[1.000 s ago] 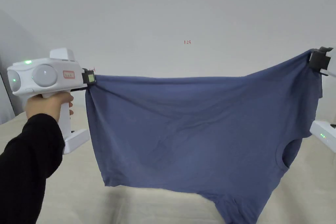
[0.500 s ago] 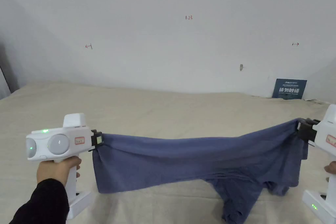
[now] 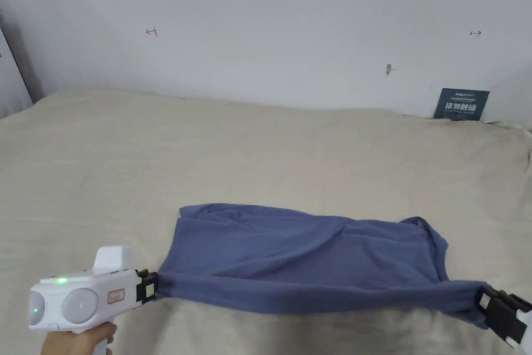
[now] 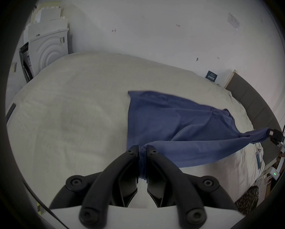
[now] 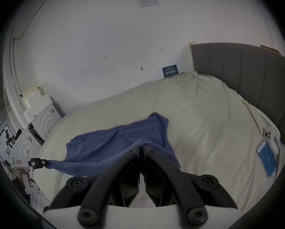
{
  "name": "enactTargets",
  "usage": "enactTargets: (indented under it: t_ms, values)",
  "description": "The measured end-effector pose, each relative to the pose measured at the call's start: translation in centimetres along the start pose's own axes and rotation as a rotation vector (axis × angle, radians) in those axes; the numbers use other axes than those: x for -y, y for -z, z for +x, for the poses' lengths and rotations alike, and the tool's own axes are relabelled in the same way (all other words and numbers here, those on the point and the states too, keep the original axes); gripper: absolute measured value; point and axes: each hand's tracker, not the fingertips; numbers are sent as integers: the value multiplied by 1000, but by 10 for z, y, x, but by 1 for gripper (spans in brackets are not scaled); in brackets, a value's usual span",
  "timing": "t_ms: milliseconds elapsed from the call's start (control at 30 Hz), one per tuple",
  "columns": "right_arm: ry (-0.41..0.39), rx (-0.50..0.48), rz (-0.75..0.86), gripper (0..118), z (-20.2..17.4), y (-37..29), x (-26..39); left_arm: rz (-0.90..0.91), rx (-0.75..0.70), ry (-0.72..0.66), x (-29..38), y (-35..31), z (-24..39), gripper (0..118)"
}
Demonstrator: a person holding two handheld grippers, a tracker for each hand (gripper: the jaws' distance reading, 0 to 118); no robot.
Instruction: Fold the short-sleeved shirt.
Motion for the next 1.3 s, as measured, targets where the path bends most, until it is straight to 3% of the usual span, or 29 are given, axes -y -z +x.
enactTargets:
  t_ms: [533,900,1067,1167,1267,1300]
  values:
    - [52,22,-112,1,19,-107,112,-75,-35,-33,109,-57,-27,7]
    - [39,153,-275,1,36,-55,154,-125,-101,36,142,-27,-23,7]
    - [4,193,-369,1,38,-38,170,-117,-130,-11,143,-26,-21,10]
    - [6,193,-371,2,34,-43,168,-145,-143,-43,136,-29,-20,29]
    - [-9,186,-342,10,25,-53,151,-128,-138,-71,125,-45,-16,77]
    - [-21,176,-324,24,20,-58,142,-87,-127,-81,119,-53,-13,93]
